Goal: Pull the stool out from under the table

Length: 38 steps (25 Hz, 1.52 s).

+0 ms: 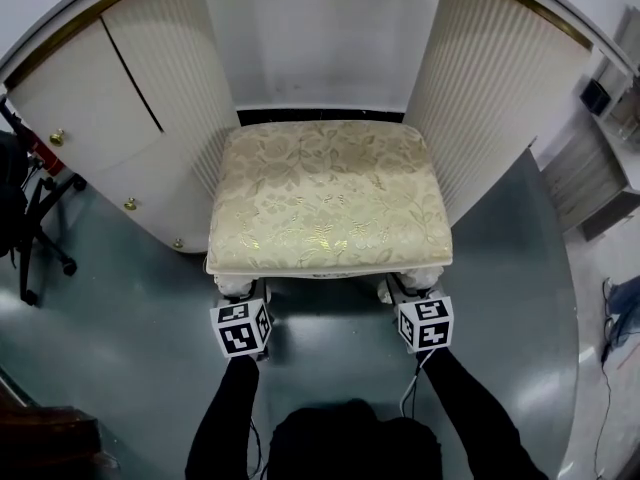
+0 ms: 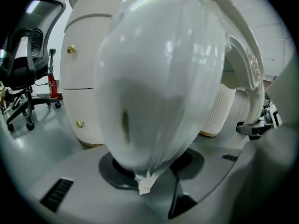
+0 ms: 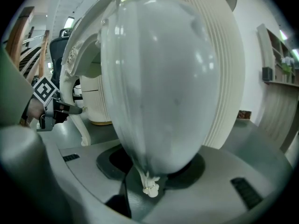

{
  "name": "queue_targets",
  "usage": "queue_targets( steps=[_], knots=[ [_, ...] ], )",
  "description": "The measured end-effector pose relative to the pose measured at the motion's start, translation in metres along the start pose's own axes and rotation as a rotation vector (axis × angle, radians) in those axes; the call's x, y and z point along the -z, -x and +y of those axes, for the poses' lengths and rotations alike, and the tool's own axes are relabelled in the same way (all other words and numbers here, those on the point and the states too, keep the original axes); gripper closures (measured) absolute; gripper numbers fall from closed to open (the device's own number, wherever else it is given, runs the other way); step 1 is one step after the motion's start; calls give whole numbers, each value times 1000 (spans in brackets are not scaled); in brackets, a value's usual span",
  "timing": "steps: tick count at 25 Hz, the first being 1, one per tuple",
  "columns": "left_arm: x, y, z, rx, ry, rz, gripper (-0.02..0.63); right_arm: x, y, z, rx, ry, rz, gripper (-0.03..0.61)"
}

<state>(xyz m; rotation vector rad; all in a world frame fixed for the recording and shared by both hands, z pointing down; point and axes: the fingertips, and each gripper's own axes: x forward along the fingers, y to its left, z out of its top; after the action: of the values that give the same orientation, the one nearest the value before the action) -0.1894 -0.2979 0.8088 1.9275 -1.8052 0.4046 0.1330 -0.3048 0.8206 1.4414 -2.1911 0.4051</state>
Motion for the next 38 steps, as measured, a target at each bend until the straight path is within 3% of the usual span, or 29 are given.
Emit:
queue_targets(
  steps=[24, 30, 38],
  knots=[
    [0, 4, -2, 38, -10, 50, 442, 2, 9, 3, 19, -38, 55, 406],
    [1, -11, -1, 71, -16, 17, 442, 4, 3, 0, 55, -33, 31, 406],
    [2, -11, -1, 83, -21, 32, 442, 6, 3, 0, 56, -46, 42, 407]
  ],
)
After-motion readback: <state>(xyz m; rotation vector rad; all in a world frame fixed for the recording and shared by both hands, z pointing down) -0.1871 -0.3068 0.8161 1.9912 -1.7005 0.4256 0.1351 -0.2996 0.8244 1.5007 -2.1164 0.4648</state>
